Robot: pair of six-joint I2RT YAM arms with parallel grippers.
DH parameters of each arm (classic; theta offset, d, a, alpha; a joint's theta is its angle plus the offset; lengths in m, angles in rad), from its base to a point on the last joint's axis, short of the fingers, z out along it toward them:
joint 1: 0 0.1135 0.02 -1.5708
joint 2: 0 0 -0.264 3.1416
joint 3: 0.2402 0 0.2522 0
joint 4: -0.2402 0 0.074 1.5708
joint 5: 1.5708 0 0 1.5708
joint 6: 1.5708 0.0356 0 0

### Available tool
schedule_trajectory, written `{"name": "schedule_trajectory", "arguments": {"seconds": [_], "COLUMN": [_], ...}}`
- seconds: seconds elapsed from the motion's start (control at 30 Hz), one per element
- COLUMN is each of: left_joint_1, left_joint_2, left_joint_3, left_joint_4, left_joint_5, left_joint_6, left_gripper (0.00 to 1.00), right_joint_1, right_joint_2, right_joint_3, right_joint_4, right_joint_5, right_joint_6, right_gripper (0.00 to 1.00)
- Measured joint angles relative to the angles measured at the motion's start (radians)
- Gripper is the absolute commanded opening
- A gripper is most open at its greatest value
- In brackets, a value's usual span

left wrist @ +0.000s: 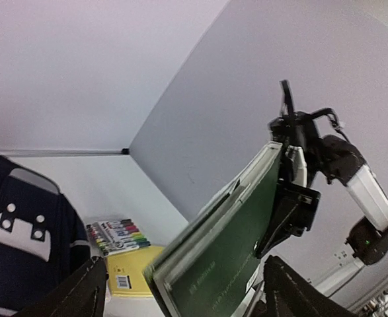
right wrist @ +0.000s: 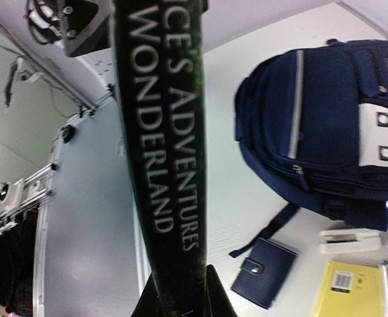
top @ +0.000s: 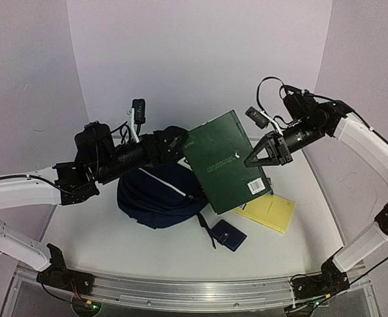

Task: Pack the student bag
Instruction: Pick up the book from the center of the board.

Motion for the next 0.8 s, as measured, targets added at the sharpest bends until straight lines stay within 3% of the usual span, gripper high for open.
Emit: {"name": "schedule_trajectory", "arguments": {"seconds": [0.13,0.4,0.63,0.8], "left_joint_1": [0.014,0.076,0.147,0.244], "left_joint_2": [-0.017,-0.098,-0.088,-0.021], "left_joint_3": [0.021,0.042,0.099,0.104], "left_joint_4": [-0.152,-0.336,-0.379,-0.279], "left_joint_5": [-0.108,-0.153,-0.024,0.143], "left_joint_6": [-0.066,-0.225,-0.395,-0.549], "left_gripper": [0.99,1.00,1.00,1.00], "right_joint_1": [-0.001,0.019,0.172,0.276], "right_joint_2": [-0.005,-0.006,-0.006,0.006], "right_joint_3": [0.023,0.079,0.054,0.007], "right_joint_4": [0.060,0.190,0.319,0.392], "right_joint_5": [0.228,0.648,0.974,1.128], "right_joint_6": [0.052,-0.016,-0.201,-0.344], "right_gripper": [0.00,0.00,0.00,0.00]}}
